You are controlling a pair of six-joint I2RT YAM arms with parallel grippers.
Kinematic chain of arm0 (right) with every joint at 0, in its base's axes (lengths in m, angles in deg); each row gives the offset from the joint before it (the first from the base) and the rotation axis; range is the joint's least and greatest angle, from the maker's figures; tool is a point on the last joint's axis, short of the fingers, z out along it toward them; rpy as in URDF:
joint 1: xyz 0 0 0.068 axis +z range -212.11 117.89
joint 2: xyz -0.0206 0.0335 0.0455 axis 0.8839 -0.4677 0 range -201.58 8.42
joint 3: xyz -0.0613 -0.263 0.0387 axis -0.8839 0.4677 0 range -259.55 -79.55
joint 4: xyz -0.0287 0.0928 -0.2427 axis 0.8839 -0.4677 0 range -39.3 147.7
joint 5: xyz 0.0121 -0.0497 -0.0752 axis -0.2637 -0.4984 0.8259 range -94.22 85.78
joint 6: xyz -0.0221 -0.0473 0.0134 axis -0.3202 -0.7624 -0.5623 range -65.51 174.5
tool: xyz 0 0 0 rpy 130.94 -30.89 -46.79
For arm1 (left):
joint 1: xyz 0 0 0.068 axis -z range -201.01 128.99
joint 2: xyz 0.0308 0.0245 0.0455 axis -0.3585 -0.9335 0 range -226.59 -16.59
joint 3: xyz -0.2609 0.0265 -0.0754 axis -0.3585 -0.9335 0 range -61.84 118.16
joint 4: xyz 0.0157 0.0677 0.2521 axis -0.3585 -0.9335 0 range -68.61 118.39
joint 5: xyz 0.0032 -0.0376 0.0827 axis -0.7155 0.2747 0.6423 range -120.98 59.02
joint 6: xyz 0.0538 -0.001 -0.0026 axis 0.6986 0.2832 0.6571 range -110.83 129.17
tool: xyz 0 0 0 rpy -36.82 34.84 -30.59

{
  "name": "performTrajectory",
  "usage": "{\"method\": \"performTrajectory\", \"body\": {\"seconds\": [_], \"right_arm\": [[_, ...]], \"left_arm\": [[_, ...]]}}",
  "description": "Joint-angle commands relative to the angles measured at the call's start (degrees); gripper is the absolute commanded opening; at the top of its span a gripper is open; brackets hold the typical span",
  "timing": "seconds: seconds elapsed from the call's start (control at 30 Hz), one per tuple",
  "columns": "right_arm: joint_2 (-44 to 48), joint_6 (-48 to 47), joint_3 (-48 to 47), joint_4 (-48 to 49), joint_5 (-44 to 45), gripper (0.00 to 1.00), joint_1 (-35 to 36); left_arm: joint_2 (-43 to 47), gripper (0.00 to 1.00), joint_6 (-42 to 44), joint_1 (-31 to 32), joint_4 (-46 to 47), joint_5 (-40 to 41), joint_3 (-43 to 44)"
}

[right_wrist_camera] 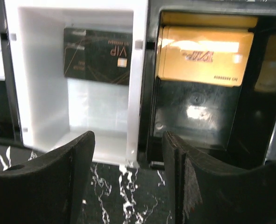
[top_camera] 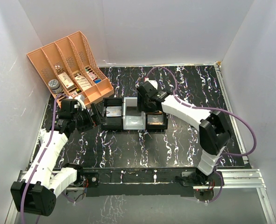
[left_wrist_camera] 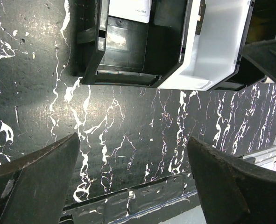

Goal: Take the credit cards out of the card holder

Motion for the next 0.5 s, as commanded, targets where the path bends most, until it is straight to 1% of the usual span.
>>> {"method": "performTrajectory", "body": {"seconds": [0.0, 0.23, 0.37, 0.47], "right_arm": [[-3.9, 1.1, -6.5, -1.1, 6.4, 0.56, 0.0], [-9.2, 0.6, -11.1, -3.5, 11.5, 0.53, -0.1], [-11.1, 0.8, -11.8, -3.5, 11.7, 0.44, -0.5], [-11.6, 0.7, -11.9, -3.1, 12.3, 0.35, -1.2]], "left_arm": [[1.7, 0.99, 0.4, -0.5, -1.7, 0.5, 0.3], [1.6, 0.99, 1.0, -0.5, -2.5, 1.3, 1.2], [1.3, 0.99, 1.1, -0.6, -2.8, 1.1, 1.5], [1.2, 0.99, 1.3, -0.5, -3.2, 0.9, 1.7]]}}
